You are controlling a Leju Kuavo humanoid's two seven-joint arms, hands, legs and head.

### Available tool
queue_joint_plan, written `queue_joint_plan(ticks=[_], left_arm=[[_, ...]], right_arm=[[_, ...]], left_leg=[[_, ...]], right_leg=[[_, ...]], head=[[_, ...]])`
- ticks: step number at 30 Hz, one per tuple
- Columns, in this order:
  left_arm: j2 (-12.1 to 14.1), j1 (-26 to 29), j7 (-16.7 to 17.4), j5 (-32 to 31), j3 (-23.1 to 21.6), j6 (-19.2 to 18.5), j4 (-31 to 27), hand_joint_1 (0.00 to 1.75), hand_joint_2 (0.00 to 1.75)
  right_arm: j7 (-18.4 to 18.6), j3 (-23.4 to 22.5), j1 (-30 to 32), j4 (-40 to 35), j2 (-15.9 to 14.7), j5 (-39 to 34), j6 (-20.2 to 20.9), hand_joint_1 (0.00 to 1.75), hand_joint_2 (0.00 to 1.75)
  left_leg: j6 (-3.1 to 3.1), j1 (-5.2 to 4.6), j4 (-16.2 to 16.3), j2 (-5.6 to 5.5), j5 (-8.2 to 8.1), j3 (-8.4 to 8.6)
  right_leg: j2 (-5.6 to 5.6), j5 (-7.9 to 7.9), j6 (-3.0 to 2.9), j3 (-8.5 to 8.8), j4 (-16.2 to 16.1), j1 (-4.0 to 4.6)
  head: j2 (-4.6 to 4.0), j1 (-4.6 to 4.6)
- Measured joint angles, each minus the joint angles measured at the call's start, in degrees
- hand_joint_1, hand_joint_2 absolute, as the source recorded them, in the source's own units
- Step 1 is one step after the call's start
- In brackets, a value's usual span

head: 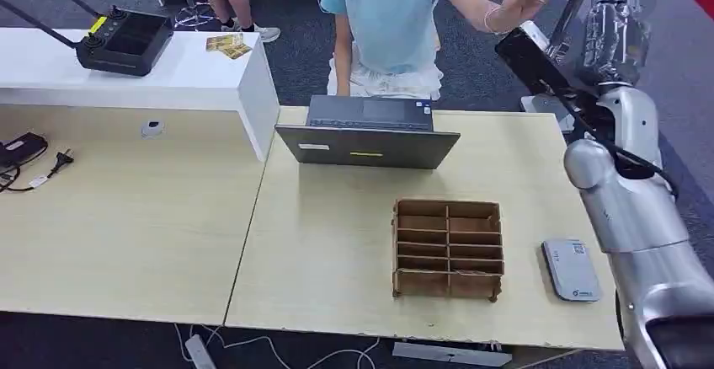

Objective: Pass the card to the sensor for recognition and then transmit it.

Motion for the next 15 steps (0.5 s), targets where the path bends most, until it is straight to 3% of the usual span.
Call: queue_joint_plan(ticks=[13,14,15], left_arm=[[0.24,-0.13,0.68,-0.94,-1.59,-0.11,0.0,0.0,0.0],[0.24,-0.13,0.68,-0.94,-1.62,-0.11,0.0,0.0,0.0],[0.24,-0.13,0.68,-0.9,-1.62,-0.11,0.0,0.0,0.0]], right_arm=[[1.51,0.13,-5.74,13.65,2.49,5.87,-0.63,0.02,1.75],[1.51,0.13,-5.98,14.09,2.65,6.14,-0.83,0.7,1.75],[1.46,0.13,-6.18,14.51,2.78,6.25,-1.07,0.7,1.75]], left_leg=[[-0.04,0.01,0.0,0.0,0.06,0.01],[-0.04,0.01,0.0,0.0,0.06,0.01],[-0.04,0.01,0.0,0.0,0.06,0.01]], right_leg=[[0.01,0.03,-0.02,-0.02,0.01,0.01],[0.01,0.03,-0.02,-0.02,0.01,0.01],[0.01,0.03,-0.02,-0.02,0.01,0.01]], head=[[0.0,0.0],[0.0,0.0],[0.0,0.0]])
